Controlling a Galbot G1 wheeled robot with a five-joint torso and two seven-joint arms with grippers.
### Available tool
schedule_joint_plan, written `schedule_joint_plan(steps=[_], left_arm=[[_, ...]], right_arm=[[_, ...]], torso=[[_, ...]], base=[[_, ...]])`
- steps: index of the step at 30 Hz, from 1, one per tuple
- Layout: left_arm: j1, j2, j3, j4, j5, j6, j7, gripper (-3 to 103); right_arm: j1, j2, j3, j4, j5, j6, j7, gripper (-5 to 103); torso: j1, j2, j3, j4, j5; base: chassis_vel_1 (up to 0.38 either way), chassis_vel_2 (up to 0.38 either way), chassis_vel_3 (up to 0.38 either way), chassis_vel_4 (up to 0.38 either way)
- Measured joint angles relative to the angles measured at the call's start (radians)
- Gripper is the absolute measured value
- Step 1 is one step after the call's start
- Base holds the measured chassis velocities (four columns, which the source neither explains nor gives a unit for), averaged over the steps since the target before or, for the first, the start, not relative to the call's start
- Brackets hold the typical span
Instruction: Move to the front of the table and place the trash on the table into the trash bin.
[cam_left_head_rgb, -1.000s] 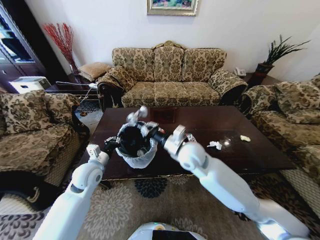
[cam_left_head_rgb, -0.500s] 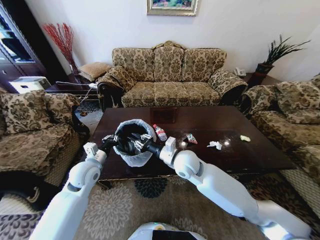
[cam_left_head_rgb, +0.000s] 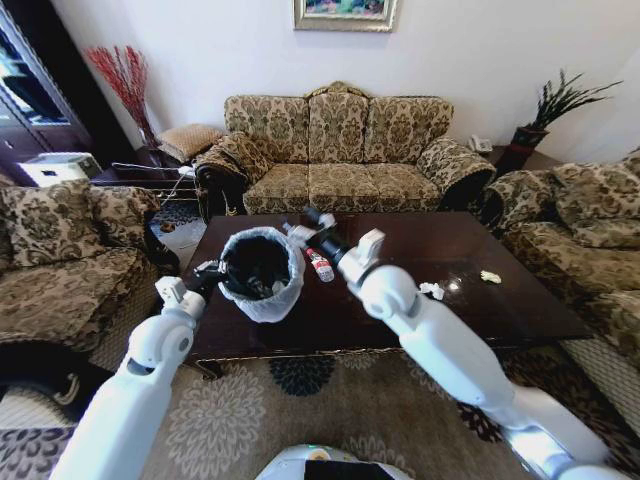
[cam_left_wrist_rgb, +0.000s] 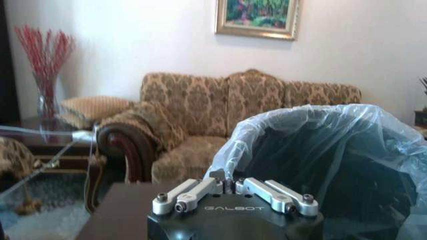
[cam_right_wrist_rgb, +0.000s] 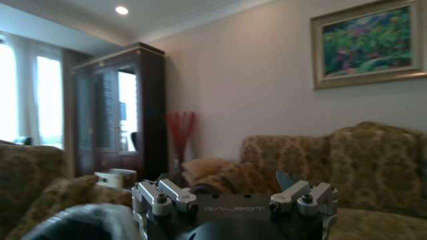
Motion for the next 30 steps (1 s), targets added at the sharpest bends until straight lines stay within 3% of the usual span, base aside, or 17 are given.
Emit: schedule_joint_plan(steps=[5,9,20,30], left_arm=[[-0.008,0.032,-0.018,-0.002,-0.026,0.017,-0.015,3],[-0.016,0.038,-0.019,0.002,-0.027,0.017,-0.017,3],[-0.011,0.031,-0.020,0.003,-0.026,0.013,-0.017,3],[0.006,0.015,-0.020,0.005,-0.018,-0.001,-0.011,3]], right_arm=[[-0.147,-0.025,0.135,-0.076,-0.094,-0.031,-0.042,100],[-0.185,-0.006,0.161,-0.114,-0.110,-0.056,-0.054,100],[-0.171,0.027,0.135,-0.181,-0.123,-0.063,-0.047,100],[-0.141,0.061,0.082,-0.281,-0.149,-0.071,-0.035,100]], torso=[[0.000,0.000,0.000,-0.0004,0.0004],[0.000,0.000,0.000,-0.0002,-0.0002],[0.000,0.000,0.000,-0.0001,-0.0003],[0.001,0.000,0.000,-0.0007,-0.0007]], base=[[0.000,0.000,0.000,0.000],[0.000,0.000,0.000,0.000],[-0.026,0.023,0.030,-0.030],[-0.183,0.170,0.193,-0.194]])
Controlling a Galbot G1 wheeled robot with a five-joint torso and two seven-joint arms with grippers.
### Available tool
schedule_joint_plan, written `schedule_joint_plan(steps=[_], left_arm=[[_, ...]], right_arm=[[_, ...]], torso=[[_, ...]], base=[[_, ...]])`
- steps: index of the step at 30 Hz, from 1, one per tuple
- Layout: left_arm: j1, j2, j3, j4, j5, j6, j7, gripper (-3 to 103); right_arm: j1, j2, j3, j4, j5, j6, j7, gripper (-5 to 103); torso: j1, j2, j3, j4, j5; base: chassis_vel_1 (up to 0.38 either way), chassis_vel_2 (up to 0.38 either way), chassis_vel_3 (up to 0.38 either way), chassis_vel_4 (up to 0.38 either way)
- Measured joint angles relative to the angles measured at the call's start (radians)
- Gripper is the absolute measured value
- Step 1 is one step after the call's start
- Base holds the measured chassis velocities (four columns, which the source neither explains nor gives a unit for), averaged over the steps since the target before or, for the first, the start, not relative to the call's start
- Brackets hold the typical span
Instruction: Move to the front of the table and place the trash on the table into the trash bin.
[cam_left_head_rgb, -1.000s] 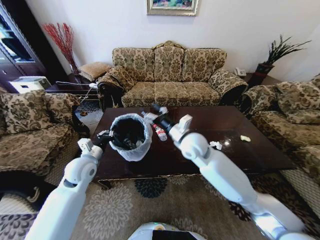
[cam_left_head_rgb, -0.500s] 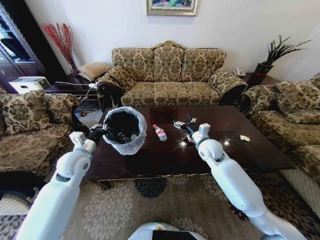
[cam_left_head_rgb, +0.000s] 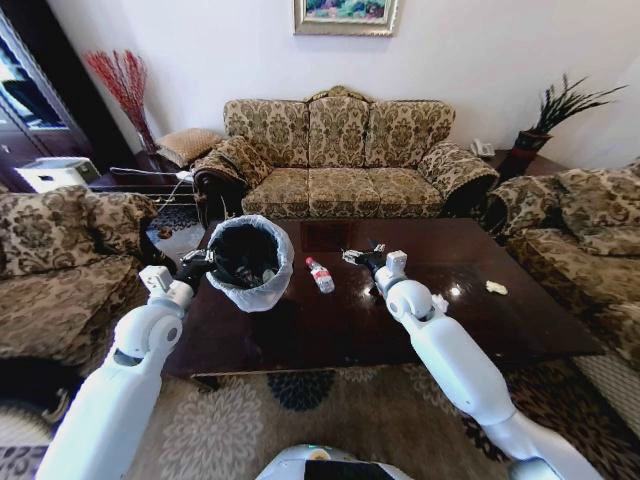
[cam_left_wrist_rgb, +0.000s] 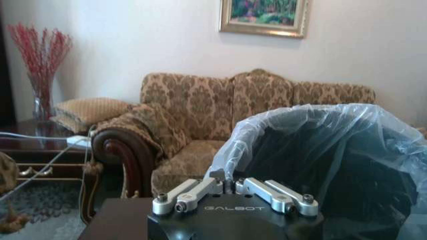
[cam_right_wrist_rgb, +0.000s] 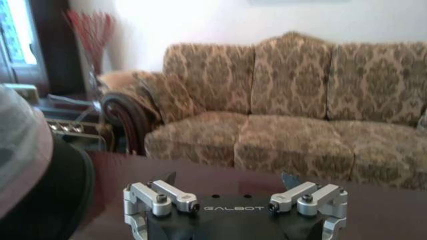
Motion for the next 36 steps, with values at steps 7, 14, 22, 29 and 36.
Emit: schedule_joint_plan(steps=[7,14,22,29,36], left_arm=[[0.010,-0.008,0.003,-0.003,0.031,-0.003,0.002,3],[0.037,-0.024,-0.003,-0.025,0.042,0.008,0.004,3],[0.064,-0.023,-0.019,-0.042,0.042,0.014,-0.007,3],[0.065,-0.023,-0.015,-0.051,0.038,0.018,-0.015,3],[0.063,-0.029,-0.015,-0.051,0.033,0.013,-0.016,3]], right_arm=[[0.014,0.045,-0.017,-0.085,-0.028,0.010,0.000,100],[-0.012,0.093,-0.036,-0.180,-0.042,0.021,-0.087,100],[-0.001,0.213,-0.039,-0.371,-0.077,0.088,-0.167,100],[0.021,0.258,-0.034,-0.454,-0.103,0.104,-0.179,100],[0.013,0.252,-0.042,-0.489,-0.129,0.103,-0.151,100]], torso=[[0.000,0.000,0.000,0.0008,0.0004],[0.007,0.019,0.010,0.0002,0.0007],[0.028,0.059,0.033,0.0004,0.0005],[0.040,0.092,0.051,0.0002,0.0005],[0.047,0.101,0.056,-0.0003,0.0004]], base=[[-0.064,0.065,0.041,-0.039],[0.013,-0.016,-0.013,0.011],[0.005,-0.007,-0.006,0.004],[0.000,0.000,0.000,0.000],[0.000,0.000,0.000,0.000]])
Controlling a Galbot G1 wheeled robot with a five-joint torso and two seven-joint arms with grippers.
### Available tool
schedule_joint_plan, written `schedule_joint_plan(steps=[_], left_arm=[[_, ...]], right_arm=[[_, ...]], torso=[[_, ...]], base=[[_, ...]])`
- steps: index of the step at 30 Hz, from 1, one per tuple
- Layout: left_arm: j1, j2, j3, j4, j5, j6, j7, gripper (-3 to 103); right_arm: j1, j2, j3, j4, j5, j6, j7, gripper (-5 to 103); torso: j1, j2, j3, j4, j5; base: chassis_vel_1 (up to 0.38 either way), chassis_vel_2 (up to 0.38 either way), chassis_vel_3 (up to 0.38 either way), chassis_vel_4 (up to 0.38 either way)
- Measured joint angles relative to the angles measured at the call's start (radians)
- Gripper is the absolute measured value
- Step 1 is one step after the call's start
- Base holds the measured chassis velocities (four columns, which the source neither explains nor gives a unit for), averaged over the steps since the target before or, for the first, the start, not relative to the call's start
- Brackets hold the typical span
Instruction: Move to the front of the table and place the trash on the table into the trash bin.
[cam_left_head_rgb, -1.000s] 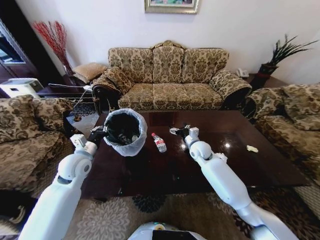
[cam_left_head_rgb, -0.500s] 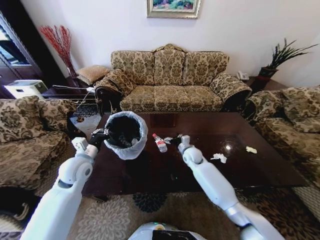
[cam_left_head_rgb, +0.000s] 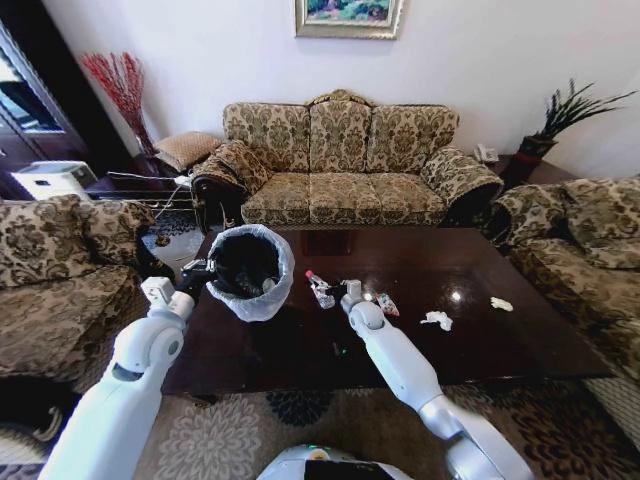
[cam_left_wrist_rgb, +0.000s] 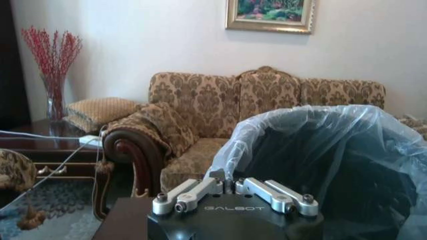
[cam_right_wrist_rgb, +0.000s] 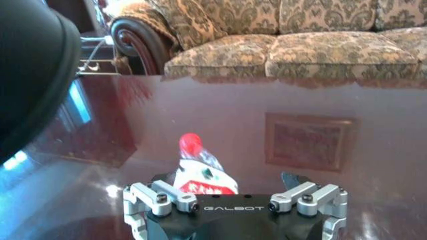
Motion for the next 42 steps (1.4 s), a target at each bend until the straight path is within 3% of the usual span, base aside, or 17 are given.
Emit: schedule_joint_plan(steps=[7,11,19,23,29,31,36,42], left_arm=[[0.000,-0.016,0.004,-0.002,0.001,-0.002,-0.001,3],[0.004,-0.017,0.002,-0.008,0.001,-0.003,0.000,3],[0.016,-0.017,-0.010,-0.023,0.002,-0.004,-0.001,3],[0.019,-0.027,-0.011,-0.024,0.003,-0.003,-0.001,3],[0.017,-0.027,-0.008,-0.028,0.003,-0.004,-0.001,3],[0.017,-0.024,-0.007,-0.030,0.003,-0.004,-0.001,3],[0.021,-0.023,-0.006,-0.033,0.002,-0.004,0.000,3],[0.035,-0.026,-0.003,-0.039,0.004,-0.005,0.006,3]], right_arm=[[0.001,0.019,0.005,-0.047,-0.017,0.024,-0.023,101],[0.001,0.029,0.001,-0.060,-0.042,0.022,-0.034,78],[0.003,0.042,-0.003,-0.087,-0.059,0.023,-0.042,56],[0.002,0.033,-0.005,-0.087,-0.059,0.024,-0.040,34],[-0.007,0.022,0.002,-0.081,-0.051,0.024,-0.033,18],[-0.017,0.014,0.005,-0.062,-0.042,0.027,-0.018,8],[-0.030,-0.002,0.007,-0.004,-0.023,0.025,0.009,1],[-0.025,-0.089,0.013,0.239,0.050,0.011,0.060,0]], torso=[[-0.001,0.000,-0.001,0.0002,0.0001],[-0.001,-0.002,-0.002,0.0002,0.0001],[-0.003,-0.003,-0.003,0.0005,0.0003],[-0.003,-0.004,-0.003,0.0004,0.0002],[-0.003,-0.005,-0.004,0.0004,0.0002],[-0.003,-0.006,-0.004,0.0003,0.0001],[-0.003,-0.006,-0.003,0.0001,0.0002],[-0.004,-0.007,-0.004,0.0001,0.0001]], base=[[0.000,0.000,0.000,0.000],[0.000,0.000,0.000,0.000],[0.000,0.000,0.000,0.000],[0.000,0.000,0.000,0.000],[0.000,0.000,0.000,0.000],[0.000,0.000,0.000,0.000],[0.000,0.000,0.000,0.000],[0.000,0.000,0.000,0.000]])
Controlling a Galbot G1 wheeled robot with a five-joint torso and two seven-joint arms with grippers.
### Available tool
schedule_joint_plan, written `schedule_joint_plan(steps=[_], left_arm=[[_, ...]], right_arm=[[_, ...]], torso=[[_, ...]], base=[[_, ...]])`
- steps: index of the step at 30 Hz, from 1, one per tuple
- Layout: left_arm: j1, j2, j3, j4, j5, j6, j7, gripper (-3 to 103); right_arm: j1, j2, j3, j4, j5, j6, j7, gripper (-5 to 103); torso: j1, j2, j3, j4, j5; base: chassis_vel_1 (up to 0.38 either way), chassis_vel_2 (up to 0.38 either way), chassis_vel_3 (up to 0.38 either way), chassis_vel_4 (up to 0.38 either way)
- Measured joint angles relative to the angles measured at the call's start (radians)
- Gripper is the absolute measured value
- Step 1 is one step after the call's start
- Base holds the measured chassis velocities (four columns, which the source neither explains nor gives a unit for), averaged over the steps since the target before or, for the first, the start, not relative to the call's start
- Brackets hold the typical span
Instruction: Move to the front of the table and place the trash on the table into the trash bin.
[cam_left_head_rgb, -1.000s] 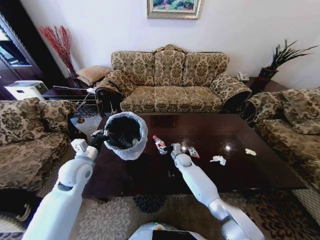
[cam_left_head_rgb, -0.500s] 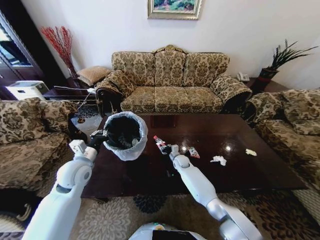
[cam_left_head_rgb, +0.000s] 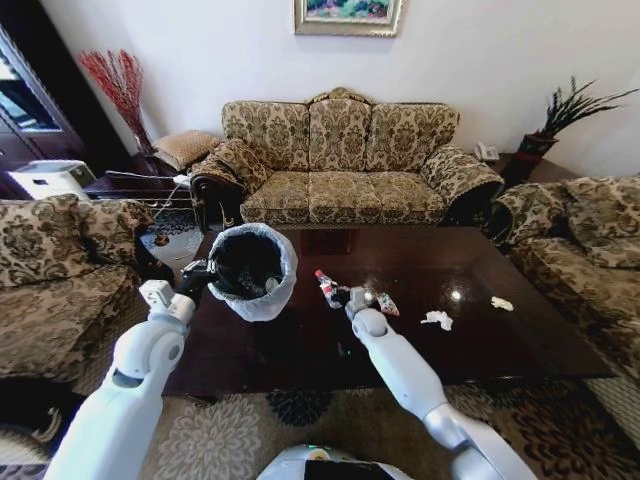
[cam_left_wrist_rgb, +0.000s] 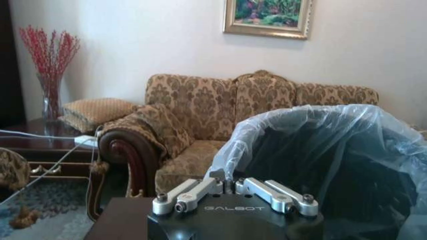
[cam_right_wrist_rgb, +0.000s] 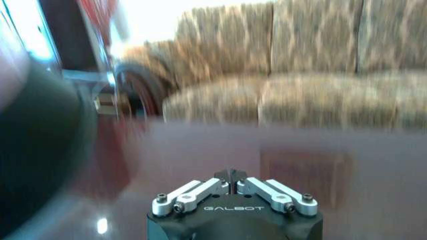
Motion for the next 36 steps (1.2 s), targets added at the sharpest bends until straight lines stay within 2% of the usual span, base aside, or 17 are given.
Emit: schedule_joint_plan(steps=[6,11,14,16,18,19,20,22,24,25,29,30,32,35,36], left_arm=[[0.005,-0.004,0.011,-0.005,0.001,0.000,0.004,3],[0.013,-0.007,0.011,-0.009,0.002,-0.003,0.006,3],[0.020,-0.006,0.010,-0.015,0.003,-0.004,0.008,3],[0.022,-0.003,0.009,-0.023,0.004,-0.004,0.008,3],[0.023,-0.002,0.009,-0.025,0.003,-0.004,0.007,3],[0.026,-0.001,0.009,-0.031,0.004,-0.004,0.006,3],[0.031,-0.001,0.009,-0.038,0.004,-0.004,0.005,3],[0.034,-0.001,0.008,-0.042,0.003,-0.004,0.005,3],[0.045,0.000,0.005,-0.056,0.003,-0.004,0.005,3],[0.045,0.000,0.005,-0.056,0.003,-0.004,0.005,3],[0.053,0.001,0.000,-0.064,0.005,-0.005,0.006,3],[0.053,0.001,0.000,-0.064,0.005,-0.005,0.006,3],[0.054,-0.006,-0.001,-0.061,0.012,-0.010,0.011,3],[0.056,-0.011,-0.001,-0.056,0.015,-0.014,0.016,3],[0.056,-0.013,0.000,-0.055,0.016,-0.015,0.017,3]], right_arm=[[0.040,-0.084,-0.007,0.193,0.044,-0.019,0.030,0],[0.032,-0.102,-0.026,0.158,0.051,-0.029,0.034,0],[0.013,-0.080,-0.039,0.101,0.054,-0.044,0.041,-1],[0.009,-0.034,-0.048,0.022,0.054,-0.035,0.045,9],[0.009,-0.021,-0.050,0.005,0.052,-0.031,0.045,9],[0.013,0.011,-0.053,-0.042,0.045,-0.024,0.046,20],[0.019,0.049,-0.056,-0.090,0.037,-0.015,0.060,25],[0.024,0.070,-0.059,-0.117,0.030,-0.009,0.069,25],[0.033,0.120,-0.062,-0.192,-0.018,0.015,0.082,37],[0.033,0.120,-0.062,-0.192,-0.018,0.015,0.082,37],[0.047,0.171,-0.052,-0.296,-0.074,0.024,0.095,58],[0.047,0.171,-0.052,-0.296,-0.074,0.024,0.095,58],[0.051,0.174,-0.046,-0.332,-0.086,0.025,0.090,69],[0.054,0.174,-0.042,-0.350,-0.087,0.025,0.081,74],[0.056,0.175,-0.040,-0.358,-0.087,0.025,0.079,80]], torso=[[0.000,0.000,0.000,0.0001,-0.0001],[0.000,0.000,0.000,0.0002,-0.0001],[0.000,0.000,0.000,0.0000,0.0003],[0.000,0.000,0.000,0.0001,0.0001],[0.000,0.000,-0.001,0.0001,0.0002],[0.000,-0.001,-0.001,0.0002,0.0000],[0.000,-0.001,-0.001,0.0003,-0.0002],[0.000,-0.001,-0.001,0.0003,-0.0001],[0.000,-0.001,-0.001,0.0006,-0.0001],[0.000,-0.001,-0.001,0.0006,-0.0001],[-0.001,-0.001,-0.001,0.0003,-0.0001],[-0.001,-0.001,-0.001,0.0003,-0.0001],[-0.001,-0.001,-0.001,0.0001,-0.0001],[-0.001,-0.001,-0.001,0.0001,-0.0001],[-0.001,-0.001,-0.001,0.0001,-0.0001]], base=[[0.000,0.000,0.000,0.000],[0.000,0.000,0.000,0.000],[0.000,0.000,0.000,0.000],[0.000,0.000,0.000,0.000],[0.000,0.000,0.000,0.000],[0.000,0.000,0.000,0.000],[0.000,0.000,0.000,0.000],[0.000,0.000,0.000,0.000],[0.000,0.000,0.000,0.000],[0.000,0.000,0.000,0.000],[0.000,0.000,0.000,0.000],[0.000,0.000,0.000,0.000],[0.000,0.000,0.000,0.000],[0.000,0.000,0.000,0.000],[0.000,0.000,0.000,0.000]])
